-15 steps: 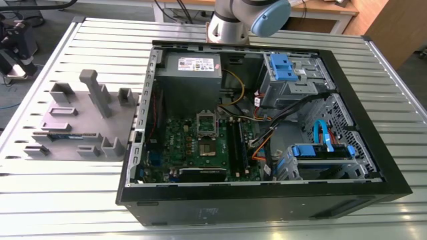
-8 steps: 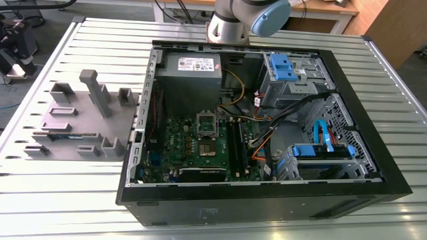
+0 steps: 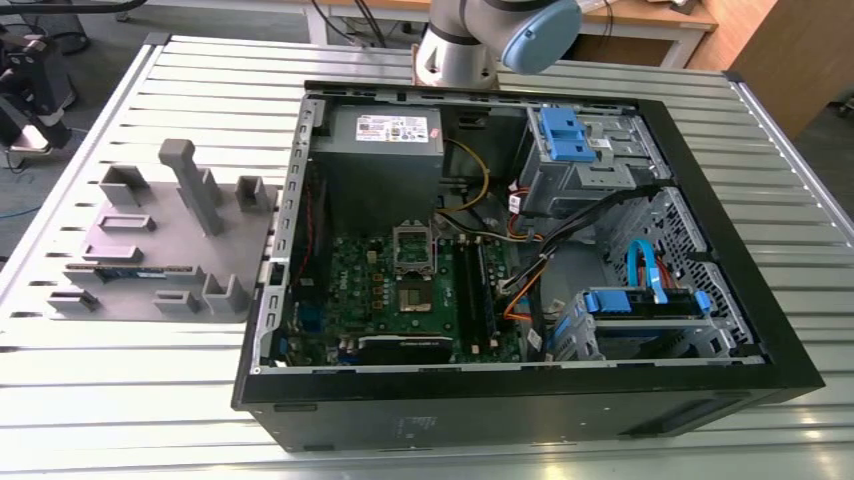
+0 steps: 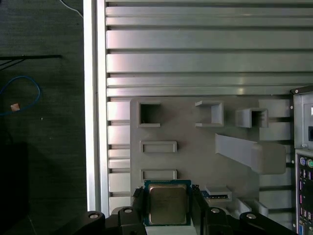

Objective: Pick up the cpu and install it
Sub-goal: 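Pick up the cpu and move it towards the insertion slot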

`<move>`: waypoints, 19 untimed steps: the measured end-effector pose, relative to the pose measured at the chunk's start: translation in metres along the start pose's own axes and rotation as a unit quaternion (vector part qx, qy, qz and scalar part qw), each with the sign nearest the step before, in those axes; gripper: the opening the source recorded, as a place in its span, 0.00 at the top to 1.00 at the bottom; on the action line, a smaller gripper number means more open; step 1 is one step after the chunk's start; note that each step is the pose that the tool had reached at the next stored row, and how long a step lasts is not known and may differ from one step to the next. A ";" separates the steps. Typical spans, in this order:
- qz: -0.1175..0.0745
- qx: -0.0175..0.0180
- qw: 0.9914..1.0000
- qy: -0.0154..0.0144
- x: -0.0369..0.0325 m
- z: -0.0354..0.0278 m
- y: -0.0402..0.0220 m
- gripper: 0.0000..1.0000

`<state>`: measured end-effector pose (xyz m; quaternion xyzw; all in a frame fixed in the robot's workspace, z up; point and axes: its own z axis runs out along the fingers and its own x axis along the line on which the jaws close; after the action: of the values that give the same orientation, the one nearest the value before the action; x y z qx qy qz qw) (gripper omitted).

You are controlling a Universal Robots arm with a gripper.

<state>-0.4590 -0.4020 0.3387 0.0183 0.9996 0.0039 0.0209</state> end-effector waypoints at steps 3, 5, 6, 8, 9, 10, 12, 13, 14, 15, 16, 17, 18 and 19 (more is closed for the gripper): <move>0.000 0.000 1.000 0.000 -0.0001 -0.0017 0.0000 0.53; 0.000 0.000 1.000 0.000 -0.0001 -0.0030 0.0000 0.53; 0.000 0.000 1.000 0.000 -0.0002 -0.0038 0.0000 0.53; 0.000 0.000 1.000 0.000 -0.0002 -0.0052 0.0000 0.53; 0.000 0.000 1.000 0.000 -0.0002 -0.0058 0.0001 0.53; 0.000 0.000 1.000 0.000 -0.0003 -0.0065 0.0001 0.53; 0.000 0.000 1.000 0.000 -0.0003 -0.0070 0.0001 0.53; 0.000 0.000 1.000 0.000 -0.0003 -0.0072 0.0001 0.53; 0.000 0.000 1.000 0.000 -0.0003 -0.0073 0.0001 0.53; 0.000 0.000 1.000 0.000 -0.0003 -0.0074 0.0001 0.53; 0.000 0.000 1.000 0.000 -0.0003 -0.0076 0.0001 0.53; 0.000 0.000 1.000 0.000 -0.0003 -0.0079 0.0001 0.53; 0.000 0.000 1.000 0.000 -0.0003 -0.0081 0.0001 0.53; 0.000 0.000 1.000 0.000 -0.0004 -0.0084 0.0001 0.53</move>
<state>-0.4590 -0.4020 0.3471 0.0183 0.9996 0.0038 0.0209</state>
